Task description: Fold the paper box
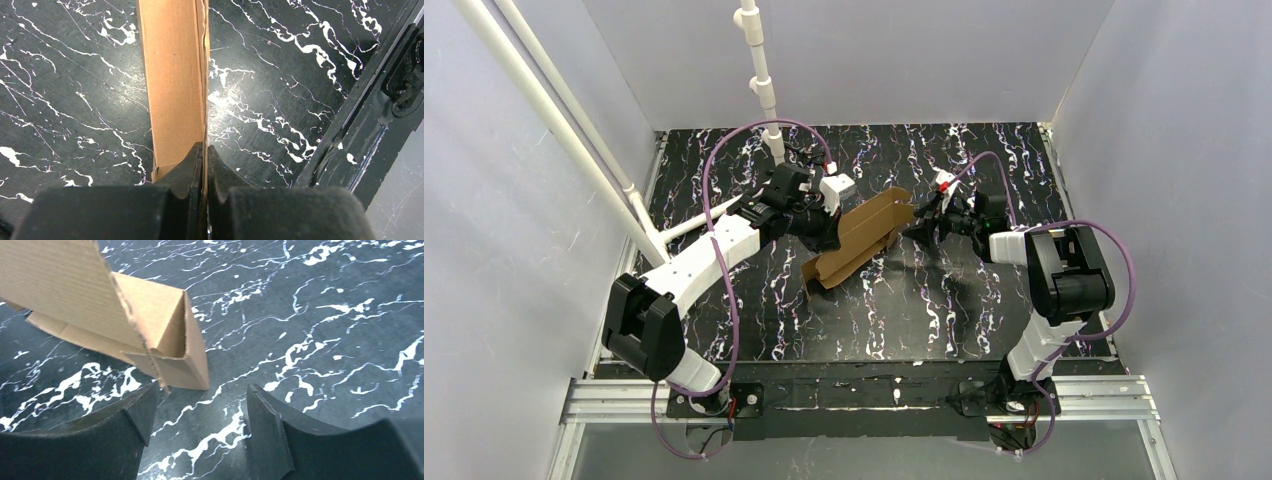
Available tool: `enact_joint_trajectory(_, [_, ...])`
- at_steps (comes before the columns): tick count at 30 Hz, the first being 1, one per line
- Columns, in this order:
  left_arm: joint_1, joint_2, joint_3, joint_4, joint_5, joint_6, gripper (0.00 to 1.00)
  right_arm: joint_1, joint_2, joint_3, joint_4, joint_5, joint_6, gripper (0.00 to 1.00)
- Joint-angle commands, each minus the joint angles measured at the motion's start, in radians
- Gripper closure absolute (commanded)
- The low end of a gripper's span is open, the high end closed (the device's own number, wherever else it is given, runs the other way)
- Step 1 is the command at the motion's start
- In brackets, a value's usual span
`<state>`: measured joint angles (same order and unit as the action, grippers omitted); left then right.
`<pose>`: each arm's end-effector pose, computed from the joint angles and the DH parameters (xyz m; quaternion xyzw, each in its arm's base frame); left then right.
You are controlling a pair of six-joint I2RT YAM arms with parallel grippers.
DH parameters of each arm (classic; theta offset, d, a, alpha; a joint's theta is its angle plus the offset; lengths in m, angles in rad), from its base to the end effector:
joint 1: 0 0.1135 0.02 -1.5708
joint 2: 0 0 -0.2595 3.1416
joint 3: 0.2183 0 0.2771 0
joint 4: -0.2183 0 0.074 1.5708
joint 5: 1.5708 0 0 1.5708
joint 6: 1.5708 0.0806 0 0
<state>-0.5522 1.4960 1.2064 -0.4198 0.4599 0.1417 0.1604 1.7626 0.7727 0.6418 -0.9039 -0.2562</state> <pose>0.3115 -0.2340 0.2573 0.3903 0.7997 -0.2856 0.3558 0.3695 0.1239 0.1328 -0.3976 0.6689 0.3325 0.5329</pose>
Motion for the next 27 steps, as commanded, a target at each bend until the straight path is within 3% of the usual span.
enact_joint_trajectory(1, [-0.003, -0.012, 0.027, -0.035, -0.011, -0.008, 1.0, 0.016, 0.011, 0.012, 0.12, 0.092, 0.014, 0.23])
enact_joint_trajectory(5, [-0.003, -0.015, 0.032, -0.028, -0.012, -0.021, 1.0, 0.062, 0.029, 0.03, 0.104, 0.145, -0.028, 0.15])
enact_joint_trajectory(12, [0.002, -0.024, 0.029, -0.009, 0.007, -0.046, 1.0, 0.102, 0.096, 0.105, 0.071, 0.183, 0.078, 0.17])
enact_joint_trajectory(18, [0.022, -0.024, 0.019, 0.041, 0.068, -0.108, 1.0, 0.108, 0.155, 0.027, 0.411, 0.174, 0.318, 0.19])
enact_joint_trajectory(27, [0.061, -0.023, 0.005, 0.077, 0.133, -0.187, 1.0, 0.148, 0.242, 0.01, 0.642, 0.195, 0.337, 0.18])
